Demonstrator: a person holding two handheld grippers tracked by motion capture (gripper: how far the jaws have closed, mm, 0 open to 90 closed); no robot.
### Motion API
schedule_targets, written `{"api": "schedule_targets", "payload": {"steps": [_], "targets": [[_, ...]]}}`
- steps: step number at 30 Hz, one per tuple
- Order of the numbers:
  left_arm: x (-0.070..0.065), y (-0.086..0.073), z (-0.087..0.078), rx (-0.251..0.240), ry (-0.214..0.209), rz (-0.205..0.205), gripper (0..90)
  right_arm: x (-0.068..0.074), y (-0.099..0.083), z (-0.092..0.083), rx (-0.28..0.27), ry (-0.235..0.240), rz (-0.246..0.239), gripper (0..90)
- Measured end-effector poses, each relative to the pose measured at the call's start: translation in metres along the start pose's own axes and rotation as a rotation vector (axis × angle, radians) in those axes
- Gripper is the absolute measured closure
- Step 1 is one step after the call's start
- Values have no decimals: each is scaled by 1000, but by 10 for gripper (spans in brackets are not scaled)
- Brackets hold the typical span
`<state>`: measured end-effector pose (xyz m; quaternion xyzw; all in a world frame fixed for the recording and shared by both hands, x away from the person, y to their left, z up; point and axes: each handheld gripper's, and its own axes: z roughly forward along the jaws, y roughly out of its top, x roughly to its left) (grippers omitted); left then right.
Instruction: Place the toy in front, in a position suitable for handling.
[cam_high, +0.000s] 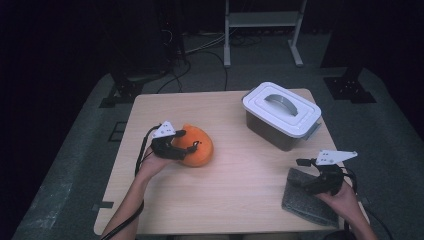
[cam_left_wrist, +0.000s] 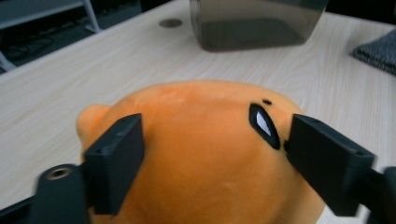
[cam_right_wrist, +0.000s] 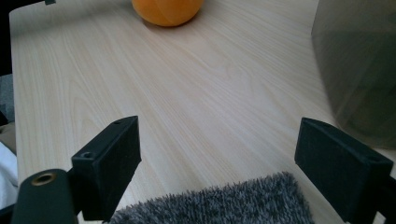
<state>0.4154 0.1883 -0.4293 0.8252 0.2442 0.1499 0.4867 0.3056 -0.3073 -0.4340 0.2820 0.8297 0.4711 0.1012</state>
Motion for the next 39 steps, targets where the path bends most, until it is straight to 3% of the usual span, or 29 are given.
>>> {"api": "schedule_targets", "payload": {"steps": [3, 6, 8, 9, 15, 21, 31, 39], "targets": [[0, 0, 4, 18, 6, 2, 332, 1, 1, 1, 6, -1, -9, 133], [-1, 1, 7, 44, 30, 31, 446, 3, 2, 1, 4, -3, -17, 133], [-1, 2, 8, 52, 35, 33, 467, 3, 2, 1, 5, -5, -21, 133], [-2, 3, 9, 60, 46, 38, 530, 4, 2, 1, 10, -5, -18, 134], [-7, 6, 11, 61, 89, 63, 649, 5, 3, 1, 12, -7, -26, 133], [-8, 10, 5, 41, 102, 50, 670, 4, 2, 0, 8, -11, -28, 133], [-12, 18, -13, -1, 79, 40, 696, 3, 2, -2, 6, -17, -28, 134], [-39, 35, -27, -8, 65, 60, 693, 3, 2, -2, 2, -18, -27, 134]]}}
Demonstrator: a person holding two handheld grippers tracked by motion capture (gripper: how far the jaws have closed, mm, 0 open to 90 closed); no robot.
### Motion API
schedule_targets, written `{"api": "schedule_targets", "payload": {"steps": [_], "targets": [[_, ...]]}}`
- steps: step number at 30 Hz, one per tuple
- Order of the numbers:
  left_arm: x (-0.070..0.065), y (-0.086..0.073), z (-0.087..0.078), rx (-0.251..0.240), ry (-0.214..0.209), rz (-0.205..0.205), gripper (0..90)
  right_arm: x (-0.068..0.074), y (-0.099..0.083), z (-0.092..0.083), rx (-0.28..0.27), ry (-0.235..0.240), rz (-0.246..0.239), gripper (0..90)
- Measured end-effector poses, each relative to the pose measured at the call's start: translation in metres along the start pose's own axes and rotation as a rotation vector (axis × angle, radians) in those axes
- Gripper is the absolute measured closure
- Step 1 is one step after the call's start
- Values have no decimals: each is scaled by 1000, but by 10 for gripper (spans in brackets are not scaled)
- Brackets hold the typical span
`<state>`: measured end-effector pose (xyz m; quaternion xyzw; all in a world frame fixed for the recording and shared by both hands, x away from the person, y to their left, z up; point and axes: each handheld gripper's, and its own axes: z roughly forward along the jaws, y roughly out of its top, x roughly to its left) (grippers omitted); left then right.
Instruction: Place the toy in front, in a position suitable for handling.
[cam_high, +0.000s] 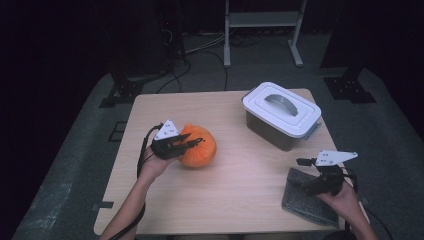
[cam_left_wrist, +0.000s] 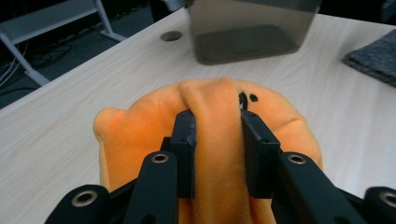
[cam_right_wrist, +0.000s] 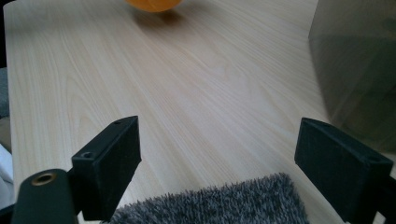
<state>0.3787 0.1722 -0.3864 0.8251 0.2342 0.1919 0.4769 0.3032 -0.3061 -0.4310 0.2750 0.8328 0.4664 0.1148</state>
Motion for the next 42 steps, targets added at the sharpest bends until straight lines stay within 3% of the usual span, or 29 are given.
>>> {"api": "schedule_targets", "payload": {"steps": [9, 12, 19, 25, 35, 42], "targets": [[-38, 15, -1, -6, -83, 54, 694, 2, 1, 2, 12, 4, -9, 134], [-51, 17, 2, -18, -108, 50, 694, 1, 0, 1, 6, 2, -13, 134], [-79, 17, 15, 15, -142, 68, 693, 0, 0, 0, 8, 1, -16, 134], [-91, 14, 23, 30, -164, 61, 694, 1, 0, -1, 7, 4, -17, 134], [-99, 9, 29, 35, -179, 48, 693, 2, 1, 1, 11, 15, -23, 135], [-105, -6, 34, 38, -198, 25, 690, 3, 0, 4, 19, 25, -20, 136]]}}
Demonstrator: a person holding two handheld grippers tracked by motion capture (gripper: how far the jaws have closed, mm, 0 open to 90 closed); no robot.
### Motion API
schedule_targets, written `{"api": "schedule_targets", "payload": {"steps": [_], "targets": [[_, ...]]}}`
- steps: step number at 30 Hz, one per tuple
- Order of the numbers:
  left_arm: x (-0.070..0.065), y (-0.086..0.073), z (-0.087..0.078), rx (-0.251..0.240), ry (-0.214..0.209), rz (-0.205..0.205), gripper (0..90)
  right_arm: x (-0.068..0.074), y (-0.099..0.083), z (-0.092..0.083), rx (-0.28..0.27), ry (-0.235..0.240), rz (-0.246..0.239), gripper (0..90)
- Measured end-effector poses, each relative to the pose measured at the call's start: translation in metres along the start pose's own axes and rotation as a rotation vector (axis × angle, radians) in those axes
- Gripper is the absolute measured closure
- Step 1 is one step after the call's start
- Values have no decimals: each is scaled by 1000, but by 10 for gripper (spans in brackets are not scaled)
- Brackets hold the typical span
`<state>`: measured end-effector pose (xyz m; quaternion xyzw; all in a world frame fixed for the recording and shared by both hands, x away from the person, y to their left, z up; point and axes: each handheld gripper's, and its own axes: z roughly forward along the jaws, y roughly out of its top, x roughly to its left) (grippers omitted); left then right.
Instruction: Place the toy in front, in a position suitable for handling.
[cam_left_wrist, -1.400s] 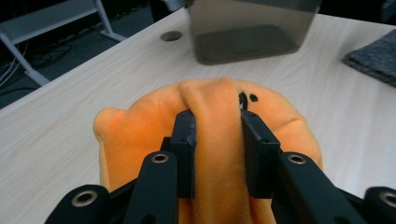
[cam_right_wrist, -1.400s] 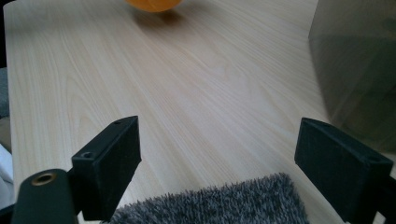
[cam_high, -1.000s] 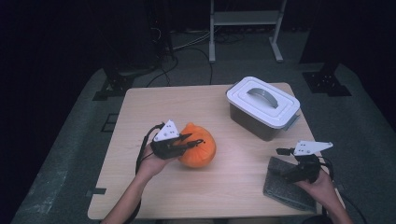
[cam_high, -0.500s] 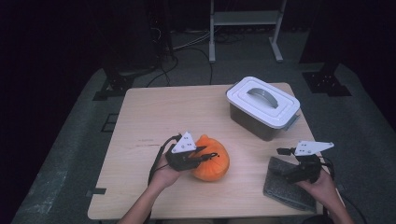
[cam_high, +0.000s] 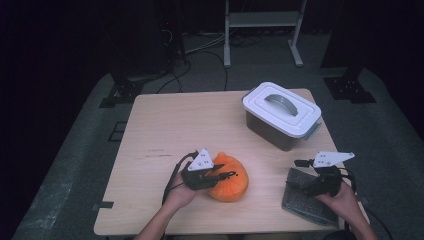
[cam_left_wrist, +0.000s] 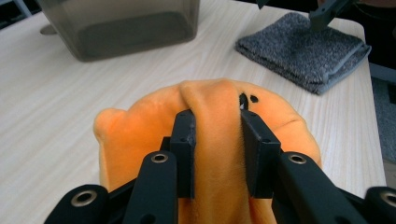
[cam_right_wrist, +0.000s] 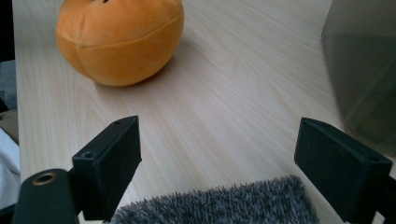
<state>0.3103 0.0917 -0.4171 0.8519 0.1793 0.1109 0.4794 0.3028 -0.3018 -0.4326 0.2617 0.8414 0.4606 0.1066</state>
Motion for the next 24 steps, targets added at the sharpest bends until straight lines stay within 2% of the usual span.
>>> {"api": "schedule_targets", "payload": {"steps": [2, 6, 12, 16, 18, 24], "targets": [[0, -3, 0, -15, -1, -15, 684, 1, 0, 1, 2, 3, 0, 137], [-1, -6, -1, -17, -6, -16, 661, 4, 3, 5, 4, 17, -7, 139], [-3, -6, 0, -14, -3, 1, 649, 11, 12, 9, -11, 39, -31, 139], [-3, -6, 0, -13, -4, -2, 641, 18, 23, 11, -15, 52, -64, 141], [-3, -6, -1, -10, -4, 1, 631, 23, 30, 13, -4, 55, -102, 140], [-3, -6, 0, -9, -7, 6, 603, 39, 48, 24, -23, 105, -148, 140]]}}
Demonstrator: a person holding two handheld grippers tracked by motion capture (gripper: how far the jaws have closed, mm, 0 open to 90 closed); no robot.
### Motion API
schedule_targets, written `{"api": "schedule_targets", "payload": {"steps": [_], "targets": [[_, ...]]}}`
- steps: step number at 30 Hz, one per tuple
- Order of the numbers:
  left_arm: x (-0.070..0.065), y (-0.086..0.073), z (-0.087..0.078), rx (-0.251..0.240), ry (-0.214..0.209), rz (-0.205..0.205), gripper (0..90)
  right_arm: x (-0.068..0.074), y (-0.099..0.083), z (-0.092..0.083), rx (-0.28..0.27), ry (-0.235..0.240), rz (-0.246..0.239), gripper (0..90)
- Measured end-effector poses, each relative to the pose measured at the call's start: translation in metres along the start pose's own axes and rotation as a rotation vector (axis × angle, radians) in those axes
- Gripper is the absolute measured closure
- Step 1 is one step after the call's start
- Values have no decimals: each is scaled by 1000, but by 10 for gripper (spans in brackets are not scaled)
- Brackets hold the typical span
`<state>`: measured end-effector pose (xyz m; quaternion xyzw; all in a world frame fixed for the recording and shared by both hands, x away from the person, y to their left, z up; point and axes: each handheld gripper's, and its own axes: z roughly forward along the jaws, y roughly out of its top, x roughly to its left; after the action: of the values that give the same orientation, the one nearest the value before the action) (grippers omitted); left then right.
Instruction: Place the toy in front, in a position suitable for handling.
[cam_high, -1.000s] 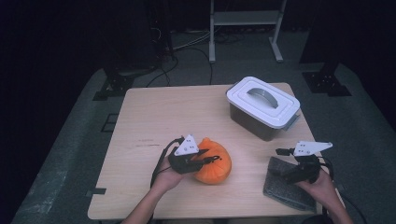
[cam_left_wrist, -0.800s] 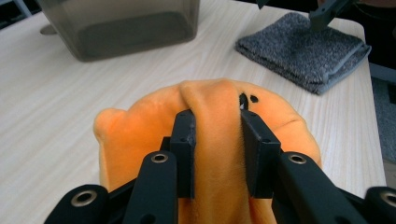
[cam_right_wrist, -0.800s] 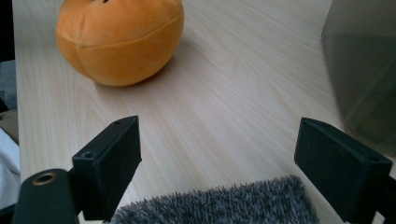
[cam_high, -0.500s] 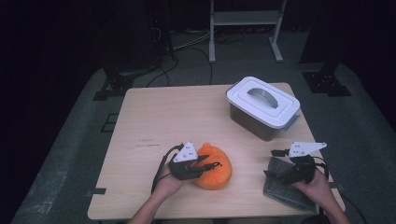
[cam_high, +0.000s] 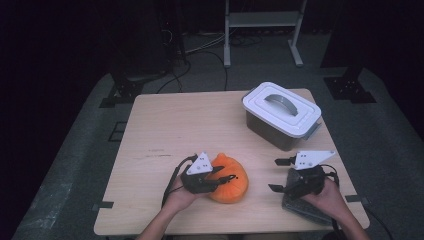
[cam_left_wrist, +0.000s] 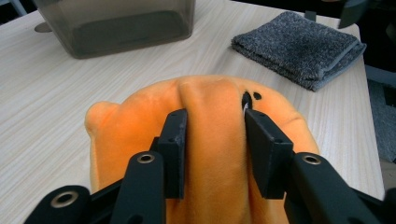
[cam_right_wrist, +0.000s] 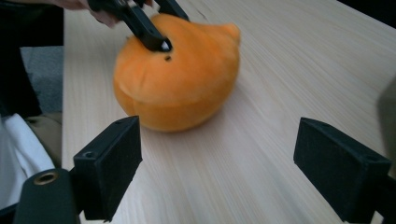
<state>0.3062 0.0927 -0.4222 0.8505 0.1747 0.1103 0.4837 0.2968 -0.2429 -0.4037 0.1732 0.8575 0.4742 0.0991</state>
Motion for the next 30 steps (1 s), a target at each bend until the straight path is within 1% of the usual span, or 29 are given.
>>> {"api": "schedule_targets", "payload": {"steps": [3, 5, 6, 8, 9, 11, 16, 21, 23, 24, 26, 30], "targets": [[-1, 1, 0, 3, -1, 1, 594, 4, 8, 12, 2, 32, -14, 140], [-1, 1, 0, 4, -3, 2, 591, 7, 12, 20, 4, 54, -15, 141], [-1, 1, 1, 3, -3, 1, 590, 8, 15, 26, 0, 72, -14, 144], [-1, 1, 0, 3, -4, -1, 590, 11, 19, 35, 12, 97, -18, 158], [0, 1, 0, 4, -5, -1, 589, 14, 21, 40, 22, 100, -30, 174], [0, 1, 0, 4, -5, 0, 588, 16, 22, 47, 27, 112, -43, 206], [0, 1, 1, 2, -8, -2, 575, 18, 21, 61, 51, 119, -55, 237], [0, 1, 1, 3, -11, -5, 567, 19, 17, 71, 79, 128, -64, 319], [-1, 1, 1, 3, -12, -8, 561, 20, 16, 73, 80, 116, -73, 357], [-1, 1, 2, 0, -12, -16, 554, 20, 15, 75, 81, 109, -78, 370], [0, 1, 2, 1, -14, -24, 535, 20, 16, 76, 88, 104, -70, 401], [0, 1, 2, 5, -21, -24, 511, 19, 15, 76, 94, 91, -69, 475]]}}
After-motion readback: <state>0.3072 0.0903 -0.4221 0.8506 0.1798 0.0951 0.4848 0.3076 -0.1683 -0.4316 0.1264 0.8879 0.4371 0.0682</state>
